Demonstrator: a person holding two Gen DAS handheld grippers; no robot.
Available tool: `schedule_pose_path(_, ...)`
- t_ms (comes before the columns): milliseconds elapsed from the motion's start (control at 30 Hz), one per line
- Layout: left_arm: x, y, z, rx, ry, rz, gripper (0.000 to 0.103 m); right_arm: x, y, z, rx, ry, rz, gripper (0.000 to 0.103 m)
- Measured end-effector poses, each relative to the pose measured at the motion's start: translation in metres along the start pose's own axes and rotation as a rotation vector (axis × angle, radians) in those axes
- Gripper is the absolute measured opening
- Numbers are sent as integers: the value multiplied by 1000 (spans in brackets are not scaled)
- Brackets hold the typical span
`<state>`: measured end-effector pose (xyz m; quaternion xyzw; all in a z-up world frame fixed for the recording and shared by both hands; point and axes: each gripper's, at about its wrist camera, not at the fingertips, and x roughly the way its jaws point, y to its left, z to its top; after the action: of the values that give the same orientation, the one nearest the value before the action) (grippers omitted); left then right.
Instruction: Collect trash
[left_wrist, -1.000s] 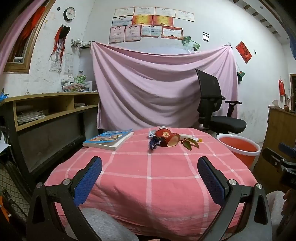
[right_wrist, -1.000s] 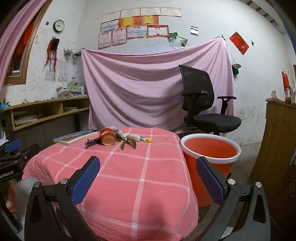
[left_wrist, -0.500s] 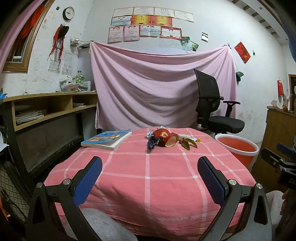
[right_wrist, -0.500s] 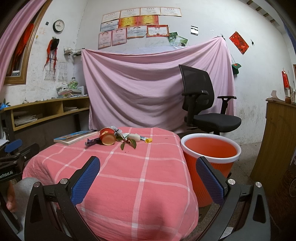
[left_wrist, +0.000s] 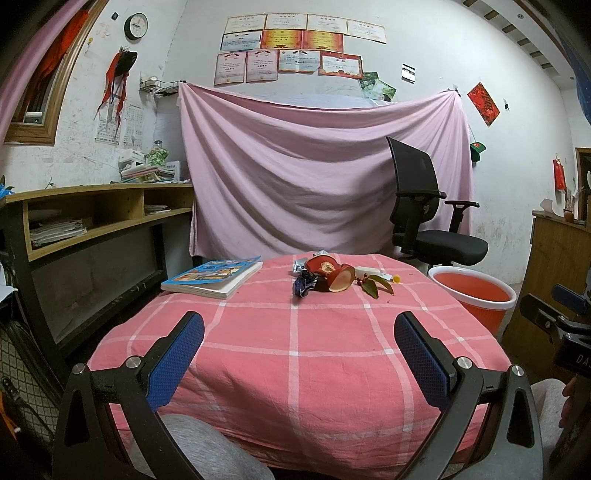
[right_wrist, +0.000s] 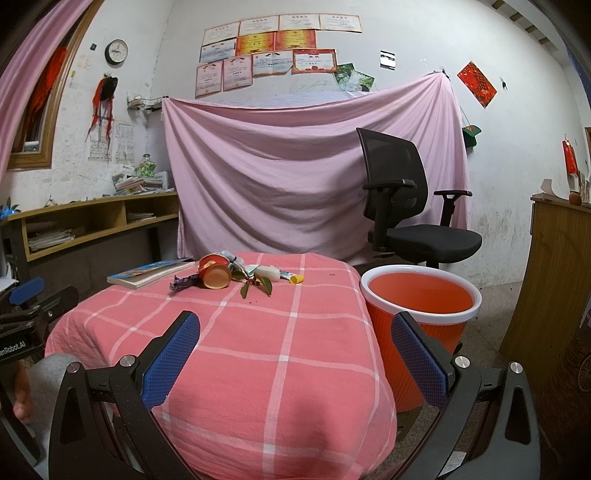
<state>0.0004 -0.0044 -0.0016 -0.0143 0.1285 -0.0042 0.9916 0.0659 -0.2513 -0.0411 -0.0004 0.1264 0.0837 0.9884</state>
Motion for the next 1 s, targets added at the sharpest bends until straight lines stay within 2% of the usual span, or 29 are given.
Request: schedule_pose_path(1000, 1, -1, -1, 0, 3, 0, 101, 0, 0, 0, 2, 1, 0, 103)
